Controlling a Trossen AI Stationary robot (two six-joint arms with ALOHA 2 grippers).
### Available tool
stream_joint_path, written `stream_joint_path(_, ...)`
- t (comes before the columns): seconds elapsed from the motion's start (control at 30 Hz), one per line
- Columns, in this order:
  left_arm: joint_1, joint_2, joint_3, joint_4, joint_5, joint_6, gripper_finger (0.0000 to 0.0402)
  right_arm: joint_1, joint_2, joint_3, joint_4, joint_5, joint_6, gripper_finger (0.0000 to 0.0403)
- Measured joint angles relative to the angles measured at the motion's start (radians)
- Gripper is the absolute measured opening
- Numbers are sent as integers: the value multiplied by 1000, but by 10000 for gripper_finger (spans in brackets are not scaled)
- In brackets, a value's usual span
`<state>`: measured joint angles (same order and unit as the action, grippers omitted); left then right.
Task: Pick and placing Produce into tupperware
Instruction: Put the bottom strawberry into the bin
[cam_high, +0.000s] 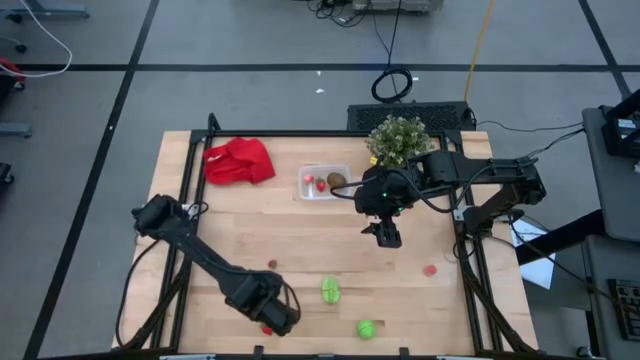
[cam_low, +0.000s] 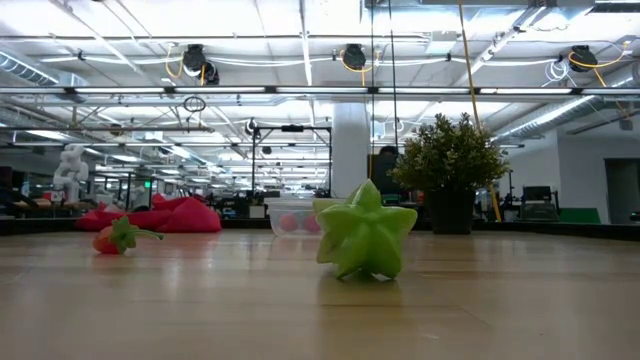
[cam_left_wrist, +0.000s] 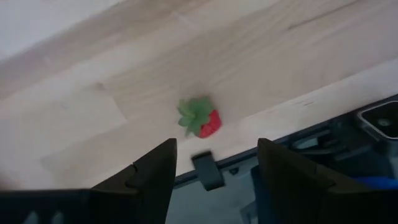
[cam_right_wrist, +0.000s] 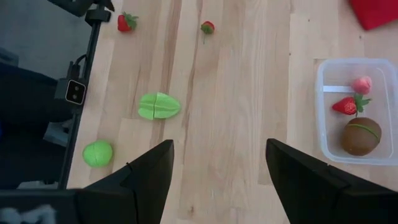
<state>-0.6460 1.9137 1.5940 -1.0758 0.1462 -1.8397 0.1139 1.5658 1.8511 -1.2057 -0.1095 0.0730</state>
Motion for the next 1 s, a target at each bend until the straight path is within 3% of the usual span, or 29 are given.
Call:
stream_joint_path(0.4,-79,46,-48,182,-66,-229,227,55,0,0,-1,0,20,247)
stream_joint_path(1.0,-92,84,-55,185,-71,-321,227,149,0,0,-3,0,20,247)
